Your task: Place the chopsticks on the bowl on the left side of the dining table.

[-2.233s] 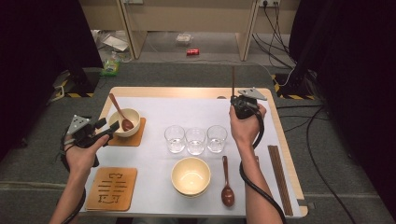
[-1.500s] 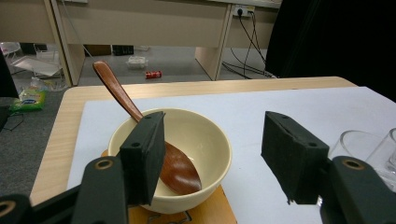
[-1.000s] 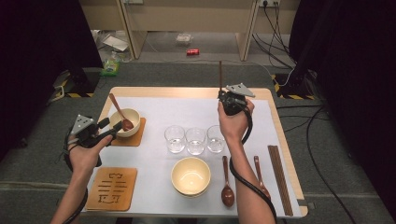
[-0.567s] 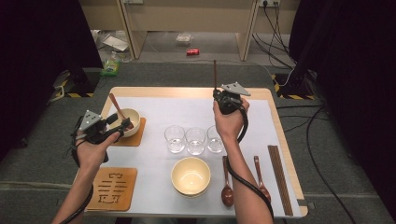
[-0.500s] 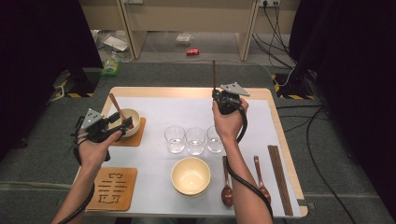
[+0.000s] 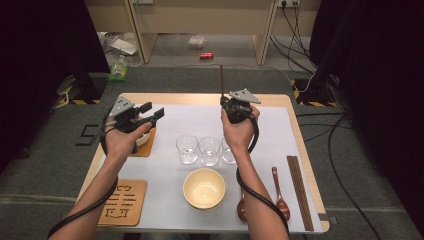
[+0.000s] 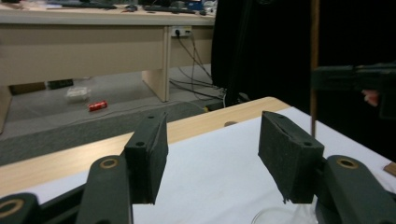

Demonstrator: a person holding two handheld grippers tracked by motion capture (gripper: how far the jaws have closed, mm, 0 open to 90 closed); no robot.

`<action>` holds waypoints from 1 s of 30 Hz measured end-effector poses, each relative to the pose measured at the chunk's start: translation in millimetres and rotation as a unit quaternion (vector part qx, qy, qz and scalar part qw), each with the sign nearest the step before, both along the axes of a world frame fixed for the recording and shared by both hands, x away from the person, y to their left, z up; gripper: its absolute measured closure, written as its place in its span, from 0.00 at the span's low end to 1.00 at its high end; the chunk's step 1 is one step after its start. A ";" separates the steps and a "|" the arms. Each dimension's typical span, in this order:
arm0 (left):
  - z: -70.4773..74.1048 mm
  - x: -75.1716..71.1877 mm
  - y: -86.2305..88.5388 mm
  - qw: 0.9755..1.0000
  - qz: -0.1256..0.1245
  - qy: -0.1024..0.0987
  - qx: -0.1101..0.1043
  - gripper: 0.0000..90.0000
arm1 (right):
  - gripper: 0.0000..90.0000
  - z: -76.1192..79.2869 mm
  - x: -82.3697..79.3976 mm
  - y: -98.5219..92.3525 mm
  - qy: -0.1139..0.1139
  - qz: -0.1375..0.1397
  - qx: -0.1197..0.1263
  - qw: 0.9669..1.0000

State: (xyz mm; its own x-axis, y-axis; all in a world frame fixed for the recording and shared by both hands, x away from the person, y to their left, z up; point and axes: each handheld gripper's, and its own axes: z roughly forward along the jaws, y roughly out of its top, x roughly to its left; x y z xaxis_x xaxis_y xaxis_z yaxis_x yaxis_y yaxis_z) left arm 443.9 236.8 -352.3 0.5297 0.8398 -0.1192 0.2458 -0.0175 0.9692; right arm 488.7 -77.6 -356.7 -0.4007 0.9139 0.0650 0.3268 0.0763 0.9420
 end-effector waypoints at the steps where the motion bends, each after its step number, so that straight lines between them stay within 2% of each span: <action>1: 3.1 3.5 -6.0 1.000 -0.006 -0.001 -0.001 0.47 | 0.94 0.1 -0.1 0.9 0.000 0.001 0.000 1.000; 5: 11.4 13.5 -25.5 1.000 -0.031 -0.002 0.003 0.50 | 0.94 0.5 -0.9 6.3 -0.002 0.006 0.000 1.000; 17: 29.8 45.7 -73.7 0.996 -0.082 0.021 -0.014 0.55 | 0.94 0.2 -3.3 15.9 -0.007 0.016 0.000 1.000; 28: 39.8 67.3 -109.2 0.994 -0.110 0.024 -0.009 0.59 | 0.94 -1.0 -2.5 21.3 -0.010 0.021 -0.003 1.000; 30: 40.8 69.7 -113.2 0.993 -0.111 0.026 -0.013 0.61 | 0.94 -0.3 -3.2 21.9 -0.010 0.021 -0.005 1.000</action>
